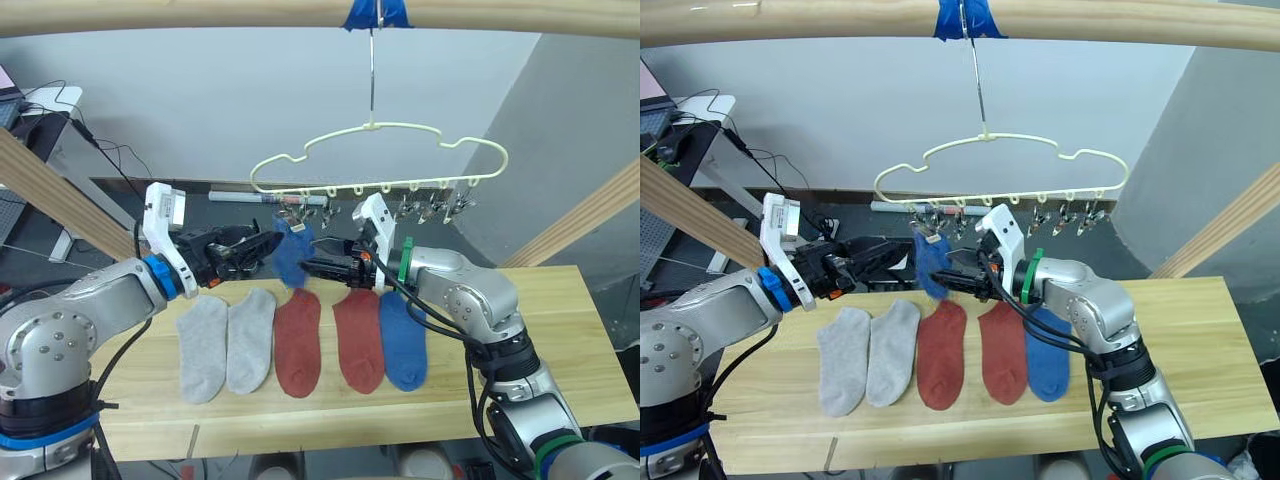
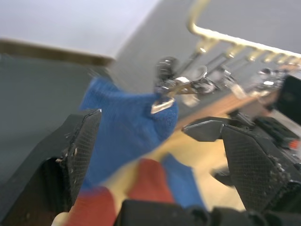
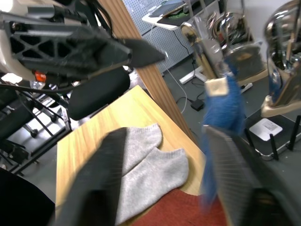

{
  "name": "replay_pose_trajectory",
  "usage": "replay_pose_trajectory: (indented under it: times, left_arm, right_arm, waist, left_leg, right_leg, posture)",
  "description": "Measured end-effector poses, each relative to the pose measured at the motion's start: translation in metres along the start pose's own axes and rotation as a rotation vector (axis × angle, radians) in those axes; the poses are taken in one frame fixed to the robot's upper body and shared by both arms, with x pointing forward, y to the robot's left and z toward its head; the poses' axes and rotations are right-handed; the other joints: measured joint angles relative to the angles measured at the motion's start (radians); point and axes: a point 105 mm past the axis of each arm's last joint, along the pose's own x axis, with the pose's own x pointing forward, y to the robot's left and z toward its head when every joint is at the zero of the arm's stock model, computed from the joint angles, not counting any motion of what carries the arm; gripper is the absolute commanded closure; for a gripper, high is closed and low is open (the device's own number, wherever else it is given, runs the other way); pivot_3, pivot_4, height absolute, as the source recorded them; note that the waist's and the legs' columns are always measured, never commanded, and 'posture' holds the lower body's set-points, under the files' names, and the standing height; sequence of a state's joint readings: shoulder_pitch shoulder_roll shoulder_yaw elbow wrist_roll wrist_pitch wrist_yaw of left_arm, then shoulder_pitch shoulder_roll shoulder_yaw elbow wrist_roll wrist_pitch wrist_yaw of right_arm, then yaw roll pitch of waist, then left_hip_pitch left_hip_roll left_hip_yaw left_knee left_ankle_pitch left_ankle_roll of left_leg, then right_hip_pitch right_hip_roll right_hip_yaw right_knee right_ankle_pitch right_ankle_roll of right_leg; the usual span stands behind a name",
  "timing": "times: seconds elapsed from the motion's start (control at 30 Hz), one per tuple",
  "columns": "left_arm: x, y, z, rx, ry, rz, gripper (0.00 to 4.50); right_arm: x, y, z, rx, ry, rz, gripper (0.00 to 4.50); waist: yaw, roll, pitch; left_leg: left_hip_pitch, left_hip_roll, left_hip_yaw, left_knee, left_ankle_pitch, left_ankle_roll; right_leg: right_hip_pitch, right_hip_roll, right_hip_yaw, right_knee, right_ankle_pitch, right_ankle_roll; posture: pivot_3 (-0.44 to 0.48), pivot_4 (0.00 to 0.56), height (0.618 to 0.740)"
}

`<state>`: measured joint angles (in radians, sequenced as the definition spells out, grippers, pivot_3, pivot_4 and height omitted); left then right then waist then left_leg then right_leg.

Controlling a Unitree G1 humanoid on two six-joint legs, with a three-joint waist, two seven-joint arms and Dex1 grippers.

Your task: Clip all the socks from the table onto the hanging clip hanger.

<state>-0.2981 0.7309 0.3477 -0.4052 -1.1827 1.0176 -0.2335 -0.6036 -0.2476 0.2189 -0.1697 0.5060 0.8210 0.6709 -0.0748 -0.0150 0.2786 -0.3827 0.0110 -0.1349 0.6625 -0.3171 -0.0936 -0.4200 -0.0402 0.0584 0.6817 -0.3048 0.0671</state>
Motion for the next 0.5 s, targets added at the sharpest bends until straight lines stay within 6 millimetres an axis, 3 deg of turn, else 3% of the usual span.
replay_pose_trajectory:
  times: [0.07, 0.2, 0.3, 0.5]
  left_arm:
    - [0.000, -0.001, -0.003, 0.043, -0.001, 0.009, 0.00]
    - [0.004, -0.010, -0.016, 0.128, -0.002, 0.022, 0.00]
    - [0.004, -0.013, -0.029, 0.202, 0.004, 0.045, 0.00]
    - [0.004, -0.025, -0.039, 0.341, -0.054, 0.069, 0.00]
  right_arm:
    - [-0.010, -0.008, -0.010, 0.000, 0.032, -0.039, 0.04]
    - [-0.040, -0.013, -0.025, -0.031, 0.092, -0.084, 0.04]
    - [-0.064, -0.013, -0.018, -0.093, 0.090, -0.122, 0.04]
    - [-0.080, -0.002, -0.006, -0.153, 0.040, -0.144, 0.04]
  waist:
    - [0.004, 0.000, 0.000]
    - [0.015, 0.000, 0.000]
    - [0.017, 0.000, 0.000]
    - [0.017, 0.000, 0.000]
  left_leg:
    - [-0.001, 0.000, 0.001, 0.000, 0.000, 0.000]
    - [-0.002, 0.000, 0.001, 0.000, 0.000, 0.000]
    - [-0.002, 0.000, 0.002, 0.000, 0.000, 0.000]
    - [-0.001, 0.000, 0.002, 0.001, 0.000, 0.001]
  right_leg:
    - [0.000, 0.000, 0.000, -0.001, 0.000, 0.000]
    - [-0.001, -0.001, 0.001, -0.002, 0.000, 0.000]
    - [-0.001, -0.001, 0.001, -0.001, 0.000, 0.000]
    - [0.000, 0.001, 0.002, 0.000, 0.002, 0.001]
  posture:
    - [0.001, 0.275, 0.740]
    - [-0.006, 0.272, 0.740]
    - [-0.010, 0.272, 0.740]
    - [-0.029, 0.271, 0.740]
